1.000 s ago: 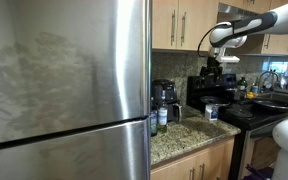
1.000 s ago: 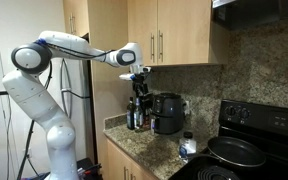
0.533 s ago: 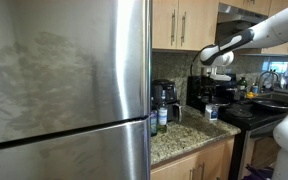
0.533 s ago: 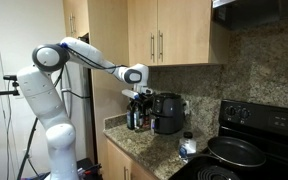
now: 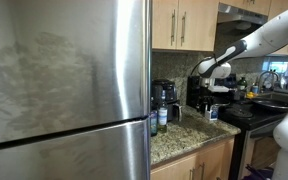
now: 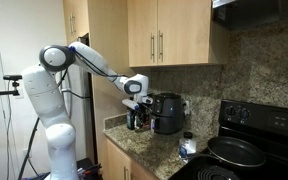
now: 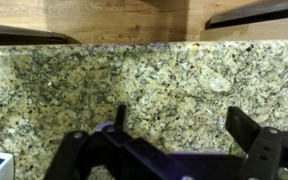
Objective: Close the air fryer
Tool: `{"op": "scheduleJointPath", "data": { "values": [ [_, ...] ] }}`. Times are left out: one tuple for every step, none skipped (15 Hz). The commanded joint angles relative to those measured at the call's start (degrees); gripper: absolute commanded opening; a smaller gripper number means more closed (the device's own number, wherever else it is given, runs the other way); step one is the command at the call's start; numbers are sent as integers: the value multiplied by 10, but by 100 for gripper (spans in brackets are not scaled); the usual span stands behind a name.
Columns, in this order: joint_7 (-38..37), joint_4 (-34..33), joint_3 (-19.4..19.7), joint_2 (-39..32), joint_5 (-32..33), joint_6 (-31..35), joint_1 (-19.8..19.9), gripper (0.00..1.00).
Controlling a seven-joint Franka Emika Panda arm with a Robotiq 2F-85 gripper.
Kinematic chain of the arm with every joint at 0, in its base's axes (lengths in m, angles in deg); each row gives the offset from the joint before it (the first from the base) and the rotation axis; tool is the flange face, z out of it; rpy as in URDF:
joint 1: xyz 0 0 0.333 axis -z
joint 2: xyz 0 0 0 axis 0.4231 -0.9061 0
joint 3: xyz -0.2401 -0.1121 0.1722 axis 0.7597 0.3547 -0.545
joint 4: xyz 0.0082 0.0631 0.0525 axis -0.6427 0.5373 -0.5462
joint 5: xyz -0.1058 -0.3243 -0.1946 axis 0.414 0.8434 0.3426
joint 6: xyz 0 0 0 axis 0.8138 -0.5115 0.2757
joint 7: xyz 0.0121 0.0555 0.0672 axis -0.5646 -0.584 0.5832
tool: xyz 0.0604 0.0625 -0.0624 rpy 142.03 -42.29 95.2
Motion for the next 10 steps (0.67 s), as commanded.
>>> {"op": "scheduleJointPath", "data": {
  "values": [
    [12, 19, -2, 6, -38, 113, 0, 100],
    [20, 20, 0, 4, -60, 133, -4, 100],
    [25, 25, 2, 4, -81, 167, -8, 100],
    [27, 29, 1, 4, -98, 197, -10, 100],
    [27, 32, 1, 3, -112, 219, -13, 100],
    [25, 35, 0, 3, -114, 232, -13, 100],
    [12, 37, -3, 3, -104, 231, -10, 100],
    [7, 39, -2, 3, -113, 226, -12, 100],
    [7, 24, -3, 0, -97, 211, -9, 100],
    [6, 25, -3, 0, -99, 211, -9, 100]
  ]
}}
